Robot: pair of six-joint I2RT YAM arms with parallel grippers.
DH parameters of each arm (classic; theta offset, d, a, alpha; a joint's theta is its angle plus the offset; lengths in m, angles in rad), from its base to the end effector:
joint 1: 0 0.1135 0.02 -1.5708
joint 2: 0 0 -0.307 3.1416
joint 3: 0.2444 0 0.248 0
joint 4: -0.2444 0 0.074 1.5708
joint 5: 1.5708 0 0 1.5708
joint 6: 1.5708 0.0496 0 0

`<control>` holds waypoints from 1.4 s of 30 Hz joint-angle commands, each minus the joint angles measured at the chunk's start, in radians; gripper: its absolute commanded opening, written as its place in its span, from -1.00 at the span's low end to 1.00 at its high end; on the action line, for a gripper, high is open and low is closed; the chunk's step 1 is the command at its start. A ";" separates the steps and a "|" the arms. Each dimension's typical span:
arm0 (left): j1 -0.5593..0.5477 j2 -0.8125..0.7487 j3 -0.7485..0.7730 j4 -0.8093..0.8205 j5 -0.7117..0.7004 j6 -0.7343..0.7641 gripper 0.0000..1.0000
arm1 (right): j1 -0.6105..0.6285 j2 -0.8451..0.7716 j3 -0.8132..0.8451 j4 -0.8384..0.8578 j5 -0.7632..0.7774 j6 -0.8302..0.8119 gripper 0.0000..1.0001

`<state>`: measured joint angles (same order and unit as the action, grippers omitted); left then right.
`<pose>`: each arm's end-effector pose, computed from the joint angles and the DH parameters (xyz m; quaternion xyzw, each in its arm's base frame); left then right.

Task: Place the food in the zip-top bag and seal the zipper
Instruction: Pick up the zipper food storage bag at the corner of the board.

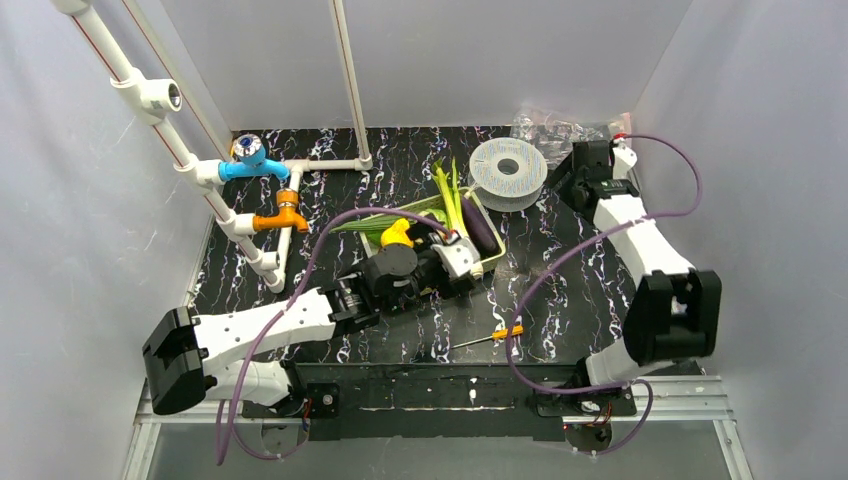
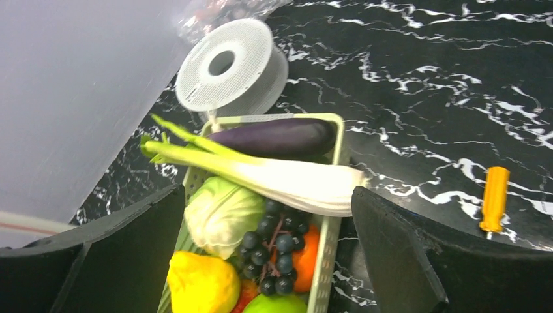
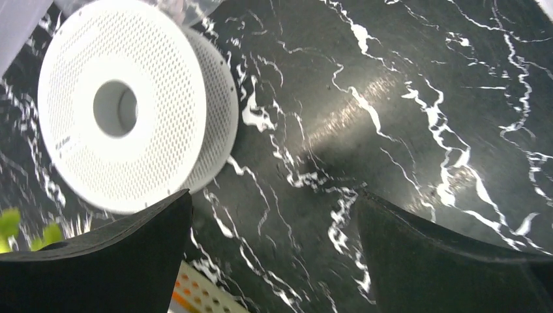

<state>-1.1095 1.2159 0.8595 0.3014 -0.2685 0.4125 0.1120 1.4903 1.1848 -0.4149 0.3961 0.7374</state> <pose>0.1370 -0.2461 0.3670 0.4297 0.5846 -0.1413 0.6735 0.3329 0.0182 0.3254 0.3520 0.8249 0.0033 0.4424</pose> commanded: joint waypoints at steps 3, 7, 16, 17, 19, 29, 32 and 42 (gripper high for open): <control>-0.044 0.008 -0.013 0.114 -0.042 0.021 0.99 | -0.094 0.188 0.103 0.125 -0.048 0.341 0.99; -0.046 0.015 -0.013 0.115 -0.037 0.025 0.99 | -0.102 0.259 0.081 0.379 -0.025 0.415 0.99; -0.045 -0.027 -0.035 0.139 -0.033 0.053 0.99 | -0.188 0.504 0.076 0.781 -0.202 0.700 0.99; -0.046 -0.033 -0.039 0.148 -0.038 0.057 0.99 | -0.191 0.527 0.078 0.806 -0.206 0.732 1.00; -0.044 -0.039 -0.046 0.164 -0.046 0.062 0.99 | -0.192 0.562 0.083 0.865 -0.211 0.773 0.99; -0.044 -0.024 -0.059 0.186 -0.050 0.080 0.99 | -0.211 0.773 0.218 0.981 -0.231 0.840 0.86; -0.044 -0.016 -0.062 0.192 -0.054 0.105 0.99 | -0.227 0.816 0.232 1.072 -0.255 0.831 0.44; -0.044 0.039 -0.049 0.175 -0.049 0.107 0.99 | -0.280 0.698 0.058 1.346 -0.314 0.638 -0.97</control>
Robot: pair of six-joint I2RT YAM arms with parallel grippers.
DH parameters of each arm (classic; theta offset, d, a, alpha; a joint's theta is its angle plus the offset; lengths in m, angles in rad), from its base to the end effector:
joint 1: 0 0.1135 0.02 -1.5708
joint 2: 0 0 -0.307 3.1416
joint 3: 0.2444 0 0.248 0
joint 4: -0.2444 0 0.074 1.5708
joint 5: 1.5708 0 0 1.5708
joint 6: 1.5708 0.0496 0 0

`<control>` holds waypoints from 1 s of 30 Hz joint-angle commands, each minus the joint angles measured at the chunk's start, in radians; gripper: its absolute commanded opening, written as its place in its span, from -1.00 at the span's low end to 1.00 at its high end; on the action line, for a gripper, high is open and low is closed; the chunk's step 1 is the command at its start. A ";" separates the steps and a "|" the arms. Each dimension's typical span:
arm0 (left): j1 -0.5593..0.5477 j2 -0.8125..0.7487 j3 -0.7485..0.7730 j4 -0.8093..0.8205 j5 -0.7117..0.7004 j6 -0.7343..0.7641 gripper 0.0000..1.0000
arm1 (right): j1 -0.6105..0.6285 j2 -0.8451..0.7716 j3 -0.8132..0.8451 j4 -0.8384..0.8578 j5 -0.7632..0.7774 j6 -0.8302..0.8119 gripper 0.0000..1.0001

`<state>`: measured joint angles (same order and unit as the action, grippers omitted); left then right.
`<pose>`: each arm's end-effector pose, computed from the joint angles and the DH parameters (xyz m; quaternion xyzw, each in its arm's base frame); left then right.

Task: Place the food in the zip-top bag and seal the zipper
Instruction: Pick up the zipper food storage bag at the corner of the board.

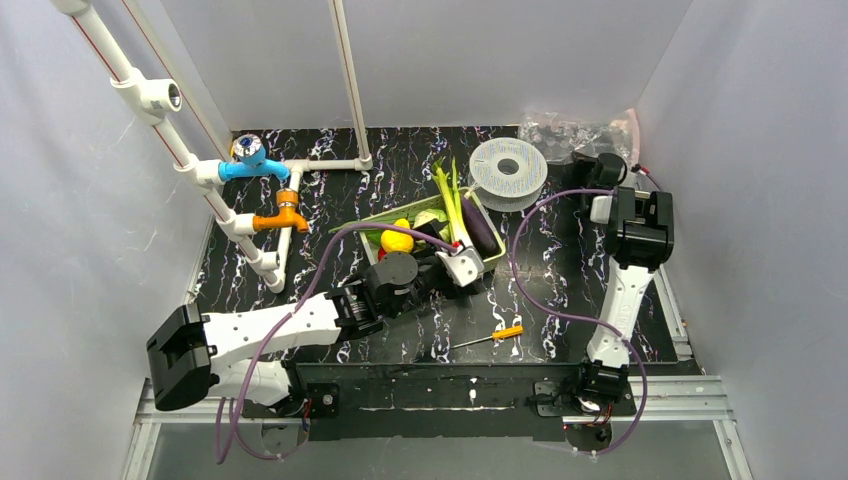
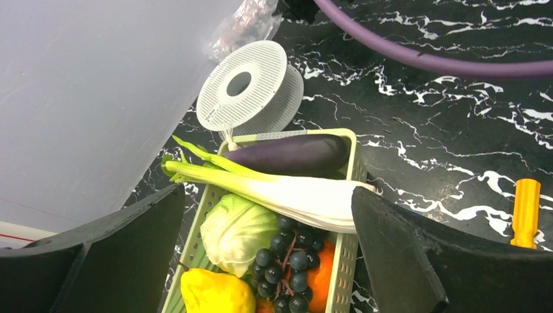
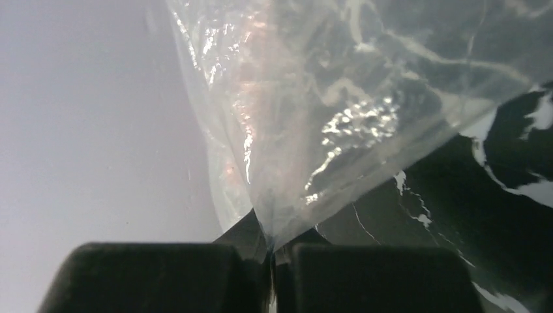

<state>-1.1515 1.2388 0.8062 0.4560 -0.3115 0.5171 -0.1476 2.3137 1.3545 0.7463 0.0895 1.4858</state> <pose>0.1298 -0.2539 0.3602 0.4369 0.5459 -0.1174 0.7052 0.5291 -0.0832 0.1510 0.5859 0.5118 0.3618 0.5137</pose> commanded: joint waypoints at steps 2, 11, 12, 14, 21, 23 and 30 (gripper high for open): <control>-0.002 0.022 0.008 0.019 -0.006 0.001 0.99 | -0.030 -0.204 -0.211 0.226 -0.019 -0.170 -0.97; -0.002 0.024 0.027 -0.010 -0.026 -0.005 0.99 | 0.036 -0.726 -0.638 0.001 0.078 -0.611 -0.97; -0.002 0.023 0.031 -0.016 -0.028 -0.006 0.99 | 0.071 -0.805 -0.635 -0.112 0.144 -0.705 -0.97; -0.002 0.021 0.034 -0.021 -0.027 -0.009 0.99 | 0.156 -0.954 -0.611 -0.333 0.307 -0.896 -0.97; -0.002 -0.011 0.046 -0.039 -0.027 -0.051 0.99 | 0.443 -1.170 -0.537 -0.616 0.685 -1.376 -0.97; -0.002 -0.029 0.047 -0.041 -0.031 -0.068 0.99 | 0.511 -1.190 -0.534 -0.635 0.748 -1.491 -0.97; -0.002 -0.078 0.055 -0.052 -0.066 -0.128 0.99 | 0.772 -1.087 -0.510 -0.558 0.923 -2.007 -0.97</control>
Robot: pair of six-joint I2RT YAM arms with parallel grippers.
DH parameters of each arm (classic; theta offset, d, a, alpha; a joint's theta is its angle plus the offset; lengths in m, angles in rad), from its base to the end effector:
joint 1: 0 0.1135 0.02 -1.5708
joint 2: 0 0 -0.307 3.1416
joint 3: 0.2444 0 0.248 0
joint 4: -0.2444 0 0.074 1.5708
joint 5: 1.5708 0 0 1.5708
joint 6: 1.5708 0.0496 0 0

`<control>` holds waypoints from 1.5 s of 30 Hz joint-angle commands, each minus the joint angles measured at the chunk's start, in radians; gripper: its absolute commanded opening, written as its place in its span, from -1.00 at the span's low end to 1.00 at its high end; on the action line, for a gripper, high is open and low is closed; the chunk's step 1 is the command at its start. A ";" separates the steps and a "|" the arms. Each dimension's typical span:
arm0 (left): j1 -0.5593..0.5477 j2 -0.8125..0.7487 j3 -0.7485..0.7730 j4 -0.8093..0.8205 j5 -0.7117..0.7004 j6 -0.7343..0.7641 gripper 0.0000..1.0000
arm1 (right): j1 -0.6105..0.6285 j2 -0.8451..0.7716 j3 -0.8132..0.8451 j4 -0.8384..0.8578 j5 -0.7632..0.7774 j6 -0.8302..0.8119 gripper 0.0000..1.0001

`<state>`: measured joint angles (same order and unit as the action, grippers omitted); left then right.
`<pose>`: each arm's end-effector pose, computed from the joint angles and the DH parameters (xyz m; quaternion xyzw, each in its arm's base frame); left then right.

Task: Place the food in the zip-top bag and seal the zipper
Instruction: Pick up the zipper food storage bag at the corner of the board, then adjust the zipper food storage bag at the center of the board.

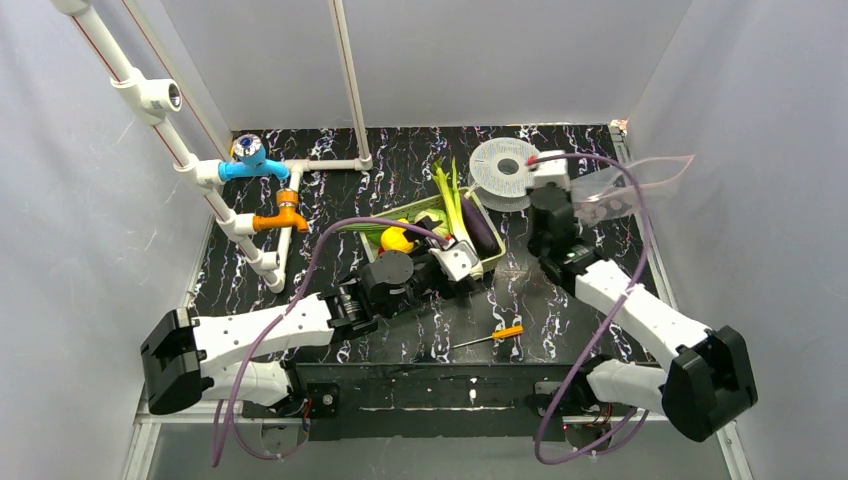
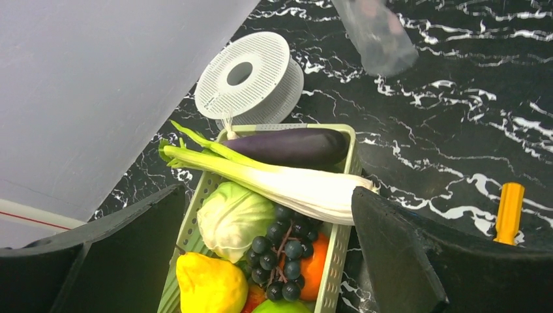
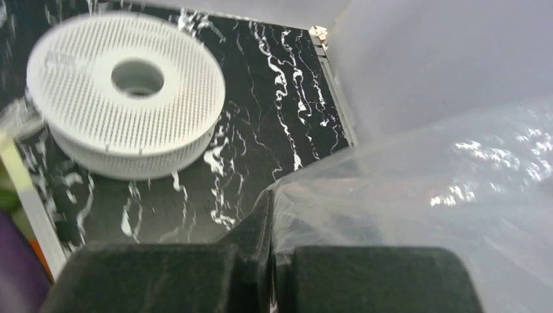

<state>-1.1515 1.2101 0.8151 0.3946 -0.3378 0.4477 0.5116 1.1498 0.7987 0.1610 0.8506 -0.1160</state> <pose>0.1280 -0.2469 0.3635 0.4171 0.5711 -0.1286 0.6952 0.2327 0.0879 0.3471 0.0331 0.7491 -0.1979 0.6313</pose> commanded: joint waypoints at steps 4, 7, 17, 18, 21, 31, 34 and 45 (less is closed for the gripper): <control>-0.002 -0.087 0.073 -0.052 -0.067 -0.111 0.99 | 0.235 0.219 0.059 -0.065 0.119 -0.502 -0.97; -0.002 -0.160 0.089 -0.118 -0.054 -0.130 0.99 | 0.318 0.275 0.023 -0.069 0.095 -0.505 -0.97; -0.002 -0.336 0.113 -0.200 0.145 -0.115 0.99 | 0.380 0.189 -0.019 -0.270 -0.231 -0.291 -0.97; -0.001 -0.312 0.157 -0.231 0.134 -0.136 0.99 | 0.385 0.170 -0.045 -0.252 -0.241 -0.299 -0.97; 0.014 -0.187 0.355 -0.406 0.107 -0.235 0.99 | 0.390 0.112 -0.106 -0.174 -0.257 -0.303 -0.97; 0.406 0.000 0.598 -0.621 0.495 -1.046 0.99 | 0.390 -0.198 -0.362 0.149 -0.372 -0.104 -0.97; 0.464 -0.007 0.533 -0.570 0.563 -1.246 0.99 | 0.391 -0.307 -0.432 0.203 -0.350 -0.094 -0.97; 0.478 0.069 0.390 -0.406 0.542 -1.789 0.80 | 0.390 -0.380 -0.457 0.216 -0.355 -0.137 -0.97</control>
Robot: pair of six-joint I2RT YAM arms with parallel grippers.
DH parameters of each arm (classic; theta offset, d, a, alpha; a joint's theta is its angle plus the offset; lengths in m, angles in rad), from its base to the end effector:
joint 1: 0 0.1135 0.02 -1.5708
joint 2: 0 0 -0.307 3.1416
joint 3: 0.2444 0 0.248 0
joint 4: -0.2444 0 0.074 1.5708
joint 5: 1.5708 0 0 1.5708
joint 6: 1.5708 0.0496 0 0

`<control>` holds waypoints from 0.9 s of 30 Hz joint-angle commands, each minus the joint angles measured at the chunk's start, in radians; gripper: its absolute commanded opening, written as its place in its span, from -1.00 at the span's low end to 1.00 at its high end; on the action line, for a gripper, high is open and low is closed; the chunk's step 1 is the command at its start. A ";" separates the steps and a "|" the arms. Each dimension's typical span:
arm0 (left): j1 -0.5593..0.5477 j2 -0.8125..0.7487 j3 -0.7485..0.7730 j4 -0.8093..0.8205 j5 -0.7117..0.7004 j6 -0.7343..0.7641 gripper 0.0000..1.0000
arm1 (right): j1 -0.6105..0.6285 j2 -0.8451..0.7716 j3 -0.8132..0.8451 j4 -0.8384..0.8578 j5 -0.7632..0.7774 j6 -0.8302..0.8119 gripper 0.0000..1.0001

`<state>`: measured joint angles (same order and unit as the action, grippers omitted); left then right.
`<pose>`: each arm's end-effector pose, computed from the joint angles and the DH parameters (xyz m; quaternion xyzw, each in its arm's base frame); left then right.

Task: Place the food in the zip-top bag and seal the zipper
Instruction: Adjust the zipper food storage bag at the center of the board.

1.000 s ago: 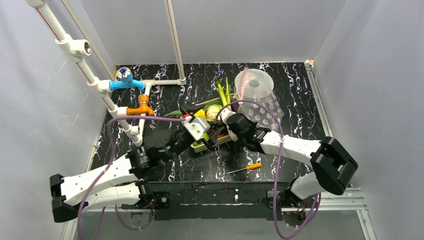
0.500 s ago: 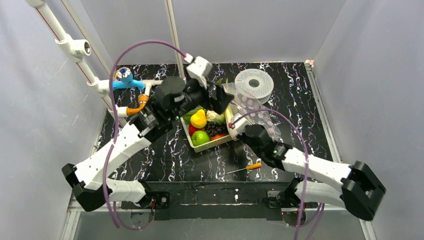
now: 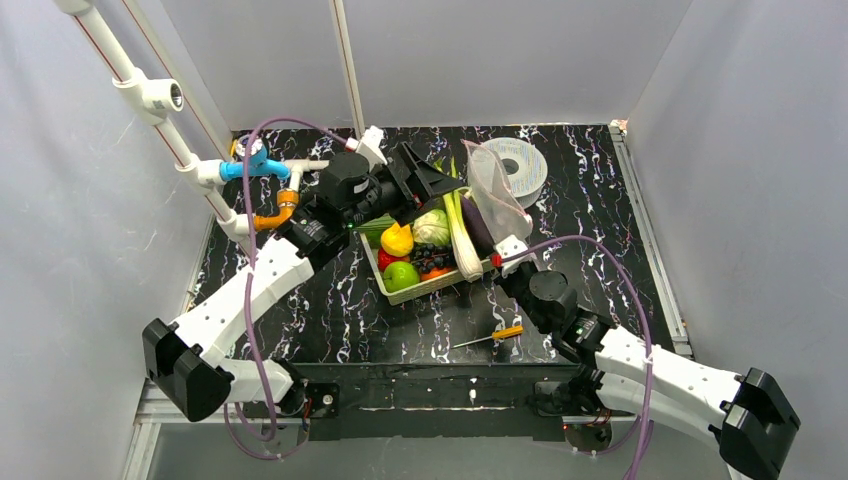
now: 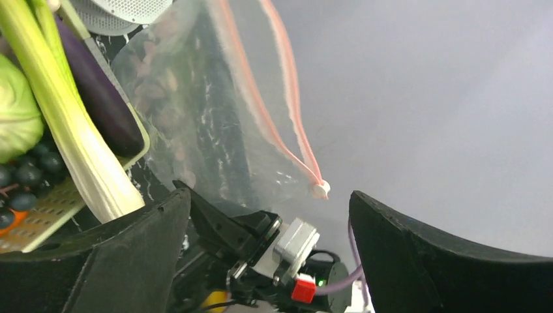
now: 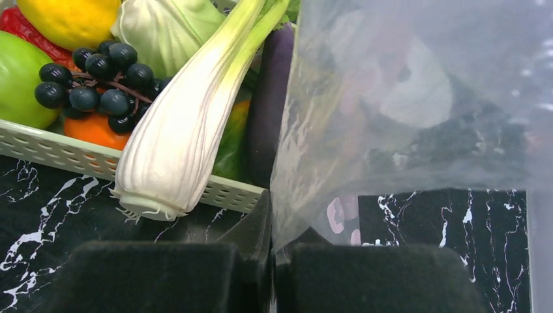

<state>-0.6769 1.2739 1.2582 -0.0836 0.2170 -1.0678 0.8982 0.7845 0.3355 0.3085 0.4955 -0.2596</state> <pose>0.2221 -0.1922 0.4512 -0.0718 0.7371 -0.5626 0.3675 0.1194 0.1120 0.2635 -0.2658 0.7007 0.0238 0.6617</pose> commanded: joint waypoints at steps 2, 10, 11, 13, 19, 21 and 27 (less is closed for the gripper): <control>0.003 0.037 -0.046 0.077 -0.016 -0.327 0.79 | 0.004 -0.026 0.005 0.071 -0.003 0.006 -0.97; -0.027 0.241 0.117 0.071 0.024 -0.392 0.75 | 0.005 -0.068 0.006 0.061 0.004 0.012 -0.97; -0.039 0.256 0.140 0.056 0.009 -0.375 0.74 | 0.005 -0.072 0.005 0.060 0.008 0.013 -0.97; -0.065 0.279 0.183 0.025 -0.031 -0.331 0.75 | 0.006 -0.077 0.006 0.062 0.017 0.011 -0.97; -0.140 0.293 0.253 -0.061 -0.203 -0.198 0.78 | 0.006 -0.060 0.021 0.052 0.023 0.013 -0.97; -0.168 0.278 0.254 -0.077 -0.302 -0.149 0.79 | 0.007 -0.058 0.022 0.050 0.025 0.016 -0.97; -0.229 0.255 0.245 -0.034 -0.418 -0.034 0.85 | 0.007 -0.066 0.022 0.054 0.025 0.023 -0.97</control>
<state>-0.8766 1.5863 1.4860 -0.1313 -0.0581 -1.2211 0.8989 0.7283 0.3355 0.3153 0.5022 -0.2563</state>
